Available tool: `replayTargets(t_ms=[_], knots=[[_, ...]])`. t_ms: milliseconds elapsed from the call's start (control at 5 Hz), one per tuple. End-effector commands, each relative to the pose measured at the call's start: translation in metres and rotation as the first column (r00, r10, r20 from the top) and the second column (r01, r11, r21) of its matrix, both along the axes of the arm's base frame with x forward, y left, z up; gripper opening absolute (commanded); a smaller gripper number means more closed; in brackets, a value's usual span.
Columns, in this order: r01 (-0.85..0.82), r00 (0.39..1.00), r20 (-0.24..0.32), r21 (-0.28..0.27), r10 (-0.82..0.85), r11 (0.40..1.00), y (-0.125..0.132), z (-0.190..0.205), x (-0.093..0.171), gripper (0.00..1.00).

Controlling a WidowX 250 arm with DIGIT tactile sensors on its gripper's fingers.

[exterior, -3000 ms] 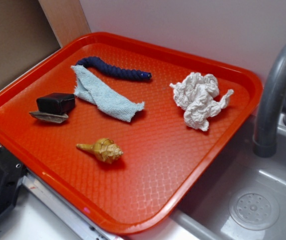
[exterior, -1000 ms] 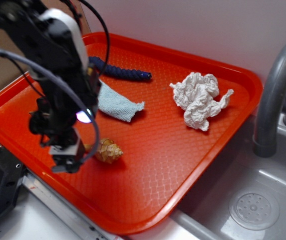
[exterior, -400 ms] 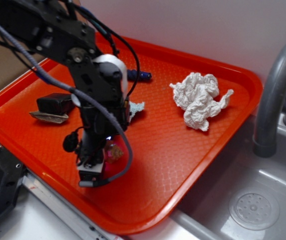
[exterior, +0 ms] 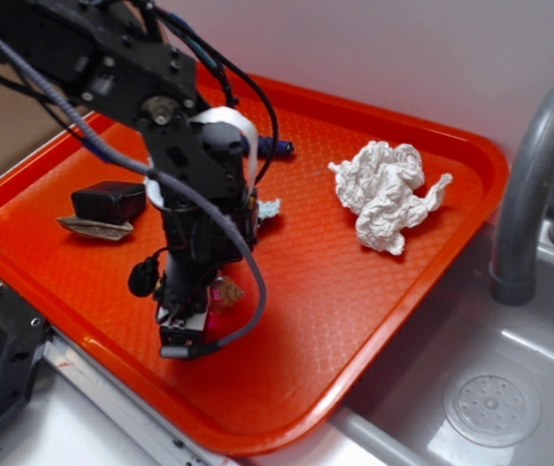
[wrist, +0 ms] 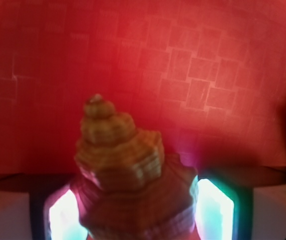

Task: Grab the shell.

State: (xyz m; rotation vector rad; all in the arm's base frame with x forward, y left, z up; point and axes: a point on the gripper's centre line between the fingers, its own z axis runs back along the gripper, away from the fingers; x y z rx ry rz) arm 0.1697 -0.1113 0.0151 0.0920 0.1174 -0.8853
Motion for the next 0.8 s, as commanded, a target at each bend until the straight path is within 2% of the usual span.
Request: replayTargets(t_ms=[0,200,400,600], knots=[[-0.354,0.926,0.127,-0.03,0.355,0.935,0.036,0.06,0.01,0.0],[-0.573,0.804,0.167,-0.039,0.571,0.819,0.062,0.11,0.019,0.0],[-0.757,0.634,0.19,-0.048,0.75,0.652,0.094,0.156,0.022,0.0],[-0.891,0.418,0.212,-0.095,0.883,0.444,0.119,0.194,0.021,0.0]])
